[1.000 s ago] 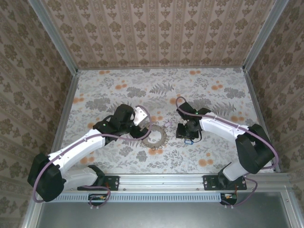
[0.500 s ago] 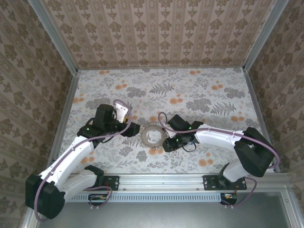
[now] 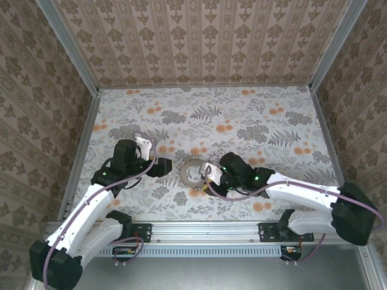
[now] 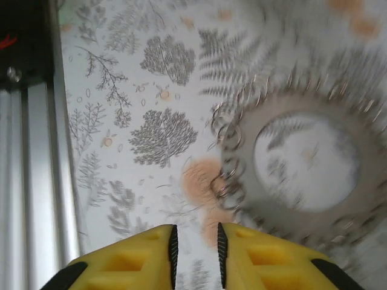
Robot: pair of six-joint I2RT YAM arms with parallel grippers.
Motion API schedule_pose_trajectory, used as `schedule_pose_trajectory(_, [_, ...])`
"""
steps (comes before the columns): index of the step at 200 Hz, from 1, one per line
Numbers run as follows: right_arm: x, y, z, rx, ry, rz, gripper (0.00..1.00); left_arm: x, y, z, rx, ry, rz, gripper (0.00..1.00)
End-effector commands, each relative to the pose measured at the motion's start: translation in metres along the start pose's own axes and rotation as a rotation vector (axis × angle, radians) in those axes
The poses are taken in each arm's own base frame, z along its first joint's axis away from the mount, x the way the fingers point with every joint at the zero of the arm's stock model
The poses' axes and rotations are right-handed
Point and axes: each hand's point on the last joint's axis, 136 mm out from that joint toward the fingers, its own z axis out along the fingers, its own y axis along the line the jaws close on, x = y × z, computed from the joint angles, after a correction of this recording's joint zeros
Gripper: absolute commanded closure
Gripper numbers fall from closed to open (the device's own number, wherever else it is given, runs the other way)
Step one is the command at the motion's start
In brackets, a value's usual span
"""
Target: Put the keys on the keyring
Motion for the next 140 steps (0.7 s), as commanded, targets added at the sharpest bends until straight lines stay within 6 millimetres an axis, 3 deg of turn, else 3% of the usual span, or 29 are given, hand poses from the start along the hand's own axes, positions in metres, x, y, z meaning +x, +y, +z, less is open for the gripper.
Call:
schedule_pose_trajectory(1, [0.010, -0.007, 0.006, 0.019, 0.073, -0.529, 0.72, -0.008, 0.009, -0.004, -0.041, -0.091, -0.010, 0.13])
schedule_pose_trajectory(42, [0.031, -0.027, 0.021, -0.040, 0.216, -0.590, 0.66, -0.020, 0.021, -0.010, -0.100, -0.200, -0.027, 0.13])
schedule_pose_trajectory(69, [0.042, -0.026, 0.033, -0.113, 0.270, -0.525, 0.64, -0.020, 0.021, -0.010, -0.101, -0.202, -0.044, 0.13])
schedule_pose_trajectory(140, [0.066, -0.035, 0.058, -0.097, 0.359, -0.419, 0.67, -0.010, 0.025, -0.006, -0.103, -0.192, -0.041, 0.13])
